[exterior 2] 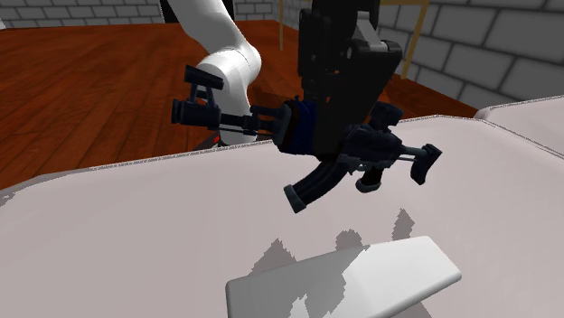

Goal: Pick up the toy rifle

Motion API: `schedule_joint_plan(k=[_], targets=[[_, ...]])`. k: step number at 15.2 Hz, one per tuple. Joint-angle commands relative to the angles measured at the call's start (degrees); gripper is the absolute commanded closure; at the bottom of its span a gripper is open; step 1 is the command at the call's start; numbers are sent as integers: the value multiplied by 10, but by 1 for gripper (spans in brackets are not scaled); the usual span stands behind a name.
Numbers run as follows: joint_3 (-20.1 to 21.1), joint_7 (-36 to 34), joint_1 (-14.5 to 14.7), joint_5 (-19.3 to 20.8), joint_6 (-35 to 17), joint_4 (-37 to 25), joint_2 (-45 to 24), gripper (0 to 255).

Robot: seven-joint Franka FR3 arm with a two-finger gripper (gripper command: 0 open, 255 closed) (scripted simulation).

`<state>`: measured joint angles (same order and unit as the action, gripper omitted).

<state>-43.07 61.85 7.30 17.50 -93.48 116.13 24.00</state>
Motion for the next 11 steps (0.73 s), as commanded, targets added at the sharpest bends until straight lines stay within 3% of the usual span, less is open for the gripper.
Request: schedule_joint_plan(k=[1,6,11], targets=[[0,0,0,0,0,1,0,255],[-1,1,0,0,-1,1,-1,255],[5,5,3,-6,36,-40,-6,255]])
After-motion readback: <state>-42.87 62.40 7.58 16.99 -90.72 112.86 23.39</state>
